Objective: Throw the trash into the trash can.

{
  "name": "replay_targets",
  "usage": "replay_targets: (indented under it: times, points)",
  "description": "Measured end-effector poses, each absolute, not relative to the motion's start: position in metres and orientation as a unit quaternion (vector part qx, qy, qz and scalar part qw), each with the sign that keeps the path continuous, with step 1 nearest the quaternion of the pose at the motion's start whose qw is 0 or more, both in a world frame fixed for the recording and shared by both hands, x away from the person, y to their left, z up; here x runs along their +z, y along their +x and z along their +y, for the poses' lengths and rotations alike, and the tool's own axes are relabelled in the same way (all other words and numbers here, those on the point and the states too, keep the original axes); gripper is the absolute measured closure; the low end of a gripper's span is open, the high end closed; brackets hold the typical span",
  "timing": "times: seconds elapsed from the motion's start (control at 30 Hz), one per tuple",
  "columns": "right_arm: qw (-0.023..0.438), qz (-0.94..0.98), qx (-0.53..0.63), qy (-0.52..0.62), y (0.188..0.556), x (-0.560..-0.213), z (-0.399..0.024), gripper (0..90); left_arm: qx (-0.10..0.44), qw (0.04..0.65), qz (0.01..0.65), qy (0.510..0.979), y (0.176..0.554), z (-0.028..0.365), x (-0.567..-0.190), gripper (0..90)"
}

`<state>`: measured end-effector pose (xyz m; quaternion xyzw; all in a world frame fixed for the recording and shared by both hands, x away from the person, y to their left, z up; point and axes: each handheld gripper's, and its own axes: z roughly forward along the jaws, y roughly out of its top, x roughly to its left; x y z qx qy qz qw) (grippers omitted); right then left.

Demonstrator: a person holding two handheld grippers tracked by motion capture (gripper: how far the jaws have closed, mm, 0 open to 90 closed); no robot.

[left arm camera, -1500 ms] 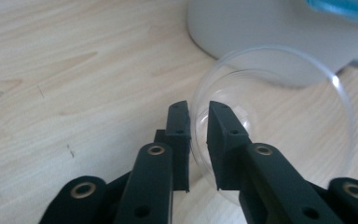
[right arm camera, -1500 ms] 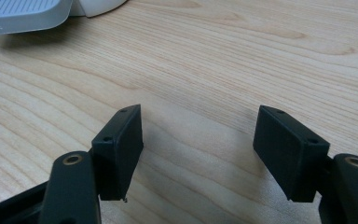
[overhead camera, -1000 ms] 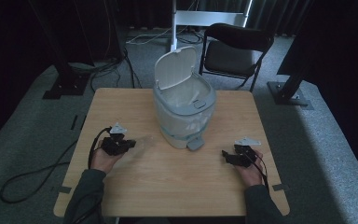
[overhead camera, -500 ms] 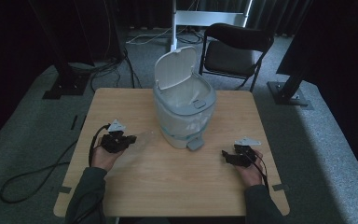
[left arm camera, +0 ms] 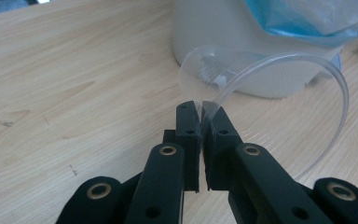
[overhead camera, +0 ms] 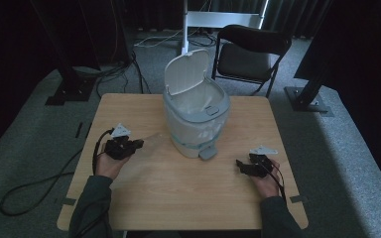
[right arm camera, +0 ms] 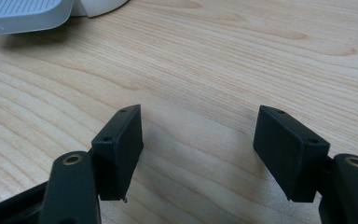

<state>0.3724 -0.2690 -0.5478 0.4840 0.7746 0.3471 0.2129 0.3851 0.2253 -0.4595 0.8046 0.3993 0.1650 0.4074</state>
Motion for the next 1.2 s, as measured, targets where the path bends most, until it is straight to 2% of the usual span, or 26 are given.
replay_targets:
  times: [1.2]
  points:
    - [0.213,0.775,0.347,0.484,0.373,-0.548,-0.269,32.2,0.213,0.455,0.384,0.775,0.383,0.233,-0.412,85.8]
